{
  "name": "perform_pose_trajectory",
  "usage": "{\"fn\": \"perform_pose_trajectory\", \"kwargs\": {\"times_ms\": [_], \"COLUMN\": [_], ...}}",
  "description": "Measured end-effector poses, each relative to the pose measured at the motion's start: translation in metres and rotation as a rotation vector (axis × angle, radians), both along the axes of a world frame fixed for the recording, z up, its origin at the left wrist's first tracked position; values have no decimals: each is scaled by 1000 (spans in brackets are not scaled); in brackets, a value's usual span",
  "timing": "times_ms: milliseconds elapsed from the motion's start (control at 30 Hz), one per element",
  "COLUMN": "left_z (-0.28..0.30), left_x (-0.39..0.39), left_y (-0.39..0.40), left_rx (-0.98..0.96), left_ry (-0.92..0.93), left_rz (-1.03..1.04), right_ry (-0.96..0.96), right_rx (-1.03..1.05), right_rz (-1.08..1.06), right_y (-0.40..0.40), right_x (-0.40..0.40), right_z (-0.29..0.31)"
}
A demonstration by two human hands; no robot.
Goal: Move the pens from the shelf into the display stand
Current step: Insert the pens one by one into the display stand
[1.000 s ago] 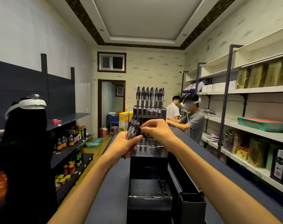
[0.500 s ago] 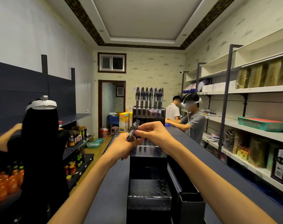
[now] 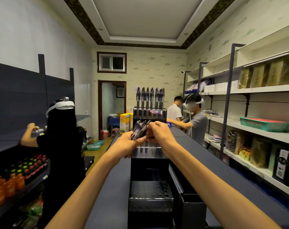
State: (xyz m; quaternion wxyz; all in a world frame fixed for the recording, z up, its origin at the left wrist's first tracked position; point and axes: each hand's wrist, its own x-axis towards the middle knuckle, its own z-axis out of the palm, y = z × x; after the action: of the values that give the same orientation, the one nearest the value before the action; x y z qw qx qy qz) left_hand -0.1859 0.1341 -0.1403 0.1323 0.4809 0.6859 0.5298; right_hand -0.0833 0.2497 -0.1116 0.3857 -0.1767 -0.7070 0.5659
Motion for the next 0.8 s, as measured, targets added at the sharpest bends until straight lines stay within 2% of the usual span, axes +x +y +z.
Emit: {"fn": "perform_pose_trajectory", "kwargs": {"times_ms": [267,467,533,600,667,800], "left_z": [-6,-8,-10,-13,-14,-13], "left_x": [0,-9,-16,-22,-25,-24], "left_y": [-3,-5,-7,-9,-12,-16], "left_rx": [-20,-33,-15,12,33,8], "left_ry": [-66,-54,-3,84,129,202], "left_rz": [2,97,201,319,407,469], "right_ry": [166,282,258,117,14,-4], "right_rx": [-269,-201,-33,302,524,628], "right_rz": [141,87,-70,-269,-391,-446], "right_y": [8,14,24,33,36,37], "right_x": [8,11,12,12,11,3], "right_z": [1,6,10,11,9,6]}}
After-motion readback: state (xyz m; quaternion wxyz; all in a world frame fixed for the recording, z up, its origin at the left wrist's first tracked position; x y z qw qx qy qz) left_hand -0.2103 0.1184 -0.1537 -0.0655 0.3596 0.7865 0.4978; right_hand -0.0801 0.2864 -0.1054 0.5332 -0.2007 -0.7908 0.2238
